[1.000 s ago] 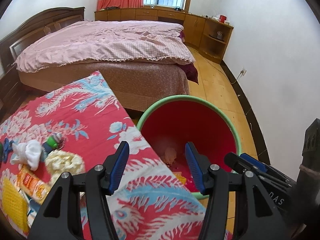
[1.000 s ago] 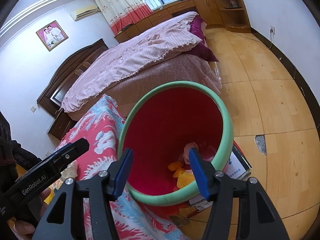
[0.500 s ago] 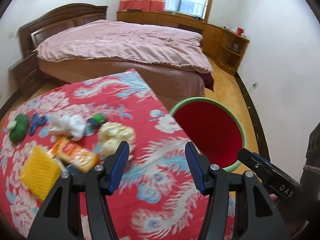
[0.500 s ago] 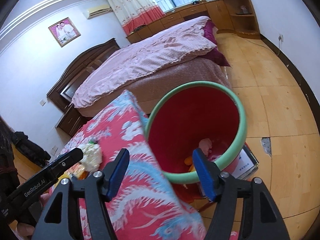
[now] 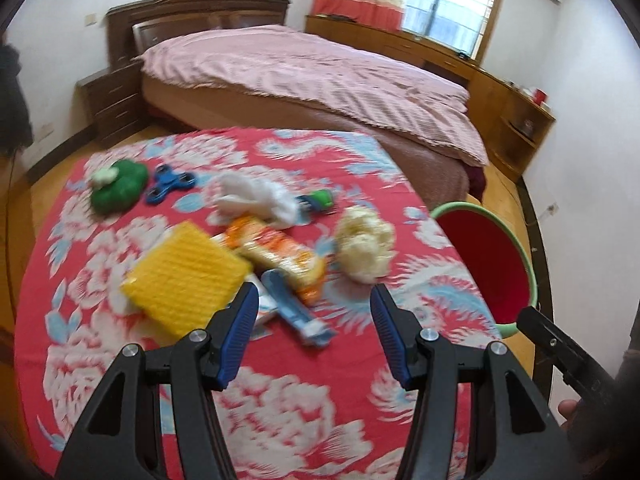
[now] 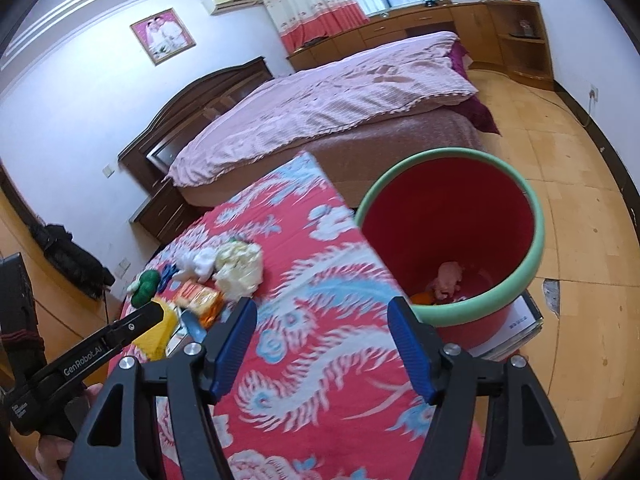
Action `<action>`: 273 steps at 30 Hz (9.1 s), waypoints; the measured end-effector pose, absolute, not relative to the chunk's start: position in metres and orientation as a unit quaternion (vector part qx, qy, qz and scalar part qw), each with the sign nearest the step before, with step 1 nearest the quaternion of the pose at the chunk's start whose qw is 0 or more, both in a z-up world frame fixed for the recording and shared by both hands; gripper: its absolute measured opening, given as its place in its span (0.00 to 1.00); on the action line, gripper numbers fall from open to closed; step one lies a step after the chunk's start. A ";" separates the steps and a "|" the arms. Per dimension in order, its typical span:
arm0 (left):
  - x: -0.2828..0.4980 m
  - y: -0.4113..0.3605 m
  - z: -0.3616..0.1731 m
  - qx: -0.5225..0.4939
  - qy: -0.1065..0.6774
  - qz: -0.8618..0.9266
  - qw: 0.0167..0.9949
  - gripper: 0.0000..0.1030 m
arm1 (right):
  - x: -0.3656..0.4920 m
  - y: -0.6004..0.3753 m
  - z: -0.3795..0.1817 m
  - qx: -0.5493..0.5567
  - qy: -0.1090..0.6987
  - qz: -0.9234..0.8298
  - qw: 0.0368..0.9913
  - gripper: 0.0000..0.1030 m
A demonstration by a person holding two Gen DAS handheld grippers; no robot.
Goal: Collect trash
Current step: 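Move both open tools back over the table, then grasp the second yellow foam fruit net with the left tool and lift, then grasp the blue plastic piece with the right tool while the left holds the foam net, then carry foam net and blue piece over the red bucket and open both tools, then move both open tools back over the table, then grasp the white plastic bag with the left tool while the right grasps the crumpled white paper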
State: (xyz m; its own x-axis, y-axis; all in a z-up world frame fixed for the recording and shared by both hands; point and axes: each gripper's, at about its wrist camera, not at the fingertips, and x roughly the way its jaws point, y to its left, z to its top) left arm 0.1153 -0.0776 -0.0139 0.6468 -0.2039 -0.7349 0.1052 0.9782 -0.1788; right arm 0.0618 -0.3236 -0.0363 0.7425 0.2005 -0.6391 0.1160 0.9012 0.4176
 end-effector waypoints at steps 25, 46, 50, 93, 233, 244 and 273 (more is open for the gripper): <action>0.134 0.012 -0.072 -0.183 0.444 -0.027 0.877 0.57 | 0.081 -0.280 -0.064 0.186 0.406 0.036 0.894 0.69; 0.150 0.036 -0.085 -0.285 0.420 -0.090 0.857 0.16 | 0.104 -0.260 -0.079 0.167 0.431 0.050 0.885 0.69; 0.144 0.039 -0.079 -0.287 0.406 -0.097 0.862 0.13 | 0.106 -0.248 -0.078 0.155 0.432 0.063 0.886 0.69; 0.054 0.028 -0.012 -0.176 0.330 -0.114 0.920 0.13 | 0.071 -0.193 -0.050 0.120 0.402 0.131 0.898 0.23; 0.166 0.046 -0.066 -0.155 0.432 0.011 0.888 0.42 | 0.156 -0.228 -0.056 0.135 0.417 0.083 0.895 0.68; 0.184 0.055 -0.080 -0.171 0.434 0.007 0.885 0.42 | 0.194 -0.226 -0.078 0.128 0.441 0.079 0.885 0.69; 0.153 0.059 -0.068 -0.151 0.408 0.017 0.900 0.29 | 0.161 -0.216 -0.055 0.119 0.412 0.113 0.896 0.41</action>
